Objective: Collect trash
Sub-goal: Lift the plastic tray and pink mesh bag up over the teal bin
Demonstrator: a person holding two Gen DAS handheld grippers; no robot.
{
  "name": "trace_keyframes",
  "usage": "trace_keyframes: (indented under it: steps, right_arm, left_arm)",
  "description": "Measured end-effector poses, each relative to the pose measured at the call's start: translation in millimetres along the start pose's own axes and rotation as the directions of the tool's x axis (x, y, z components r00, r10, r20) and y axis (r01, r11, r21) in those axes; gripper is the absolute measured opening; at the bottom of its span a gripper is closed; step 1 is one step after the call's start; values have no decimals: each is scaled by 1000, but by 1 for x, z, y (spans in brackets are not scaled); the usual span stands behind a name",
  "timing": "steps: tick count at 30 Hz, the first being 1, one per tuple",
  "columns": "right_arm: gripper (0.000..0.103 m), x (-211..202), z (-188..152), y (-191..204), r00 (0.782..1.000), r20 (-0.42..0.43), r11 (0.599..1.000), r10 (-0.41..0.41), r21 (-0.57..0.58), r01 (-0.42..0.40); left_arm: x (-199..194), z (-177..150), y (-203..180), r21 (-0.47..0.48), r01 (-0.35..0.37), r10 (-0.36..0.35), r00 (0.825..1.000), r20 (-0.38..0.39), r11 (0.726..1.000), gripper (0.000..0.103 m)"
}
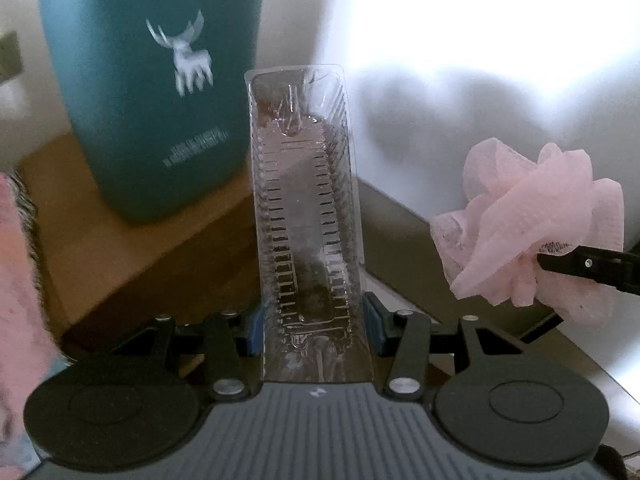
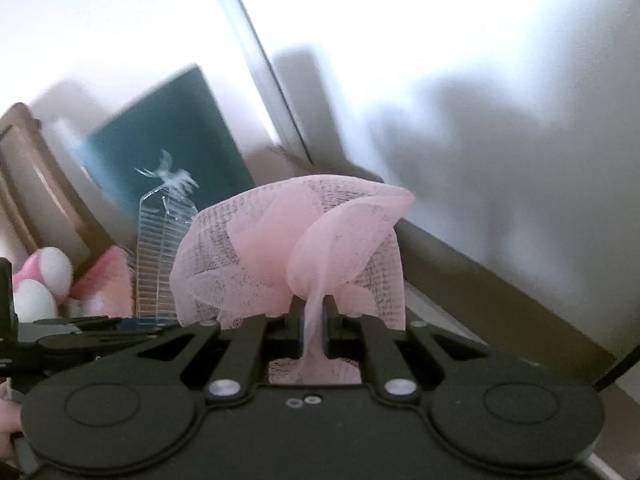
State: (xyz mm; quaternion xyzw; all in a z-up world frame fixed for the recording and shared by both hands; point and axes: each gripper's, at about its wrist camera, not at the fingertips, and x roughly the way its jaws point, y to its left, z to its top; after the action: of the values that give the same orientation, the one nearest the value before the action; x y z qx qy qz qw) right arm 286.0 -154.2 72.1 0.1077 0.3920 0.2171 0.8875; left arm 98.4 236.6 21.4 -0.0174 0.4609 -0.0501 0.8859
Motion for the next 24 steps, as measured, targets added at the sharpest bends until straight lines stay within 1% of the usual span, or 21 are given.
trace_keyframes:
  steps: [2,3,5,7,8,9,11,12,13,15,16,18,19,20,24]
  right_arm:
    - [7,-11,6,14,1000,31,1000,7,-27,-6]
    - [7,-18,9,20,999,42,999,15,-37,-13]
    - [7,-32,16,31,997,68,998,27,-61,-23]
    - [7,-42,26,51,994,96,996,43,-88,-35]
    - [7,-47,31,58,992,111,994,52,-101,-41]
    - [7,-52,37,66,990,127,992,61,-117,-46]
    - [7,-60,49,80,984,158,988,79,-145,-56]
    - [7,-65,55,86,981,172,986,87,-158,-59]
    - [7,-67,60,91,979,183,984,92,-167,-62]
    - [7,-77,73,103,972,208,980,105,-187,-66]
    - [7,-78,78,107,970,217,979,108,-195,-66]
    - [7,-80,90,119,965,236,974,115,-217,-63]
    - [7,-79,95,124,963,240,972,119,-226,-63]
    - [7,-78,101,131,962,243,970,122,-236,-63]
    - [7,-61,127,155,958,255,959,128,-277,-55]
  left_arm:
    - [-23,0,5,4,-4,4,999,34,1000,48]
    - [-39,10,4,8,-5,5,999,51,1000,48]
    - [-56,15,10,12,-12,11,996,93,1000,48]
    - [-86,22,16,10,-13,12,992,126,1000,48]
    - [-98,24,19,11,-16,14,989,146,1000,48]
    - [-112,34,18,13,-23,20,986,163,1000,48]
    - [-133,40,23,29,-39,32,979,200,999,48]
    - [-145,49,16,34,-46,37,976,217,998,48]
    - [-155,53,19,39,-53,42,971,235,998,48]
    - [-171,60,23,39,-60,48,964,261,997,48]
    - [-170,67,22,36,-61,49,961,273,997,48]
    - [-184,74,26,37,-72,58,953,299,997,48]
    - [-192,78,30,36,-83,68,946,316,996,48]
    - [-191,86,32,35,-93,77,941,329,995,49]
    - [-209,106,42,32,-126,106,929,355,992,49]
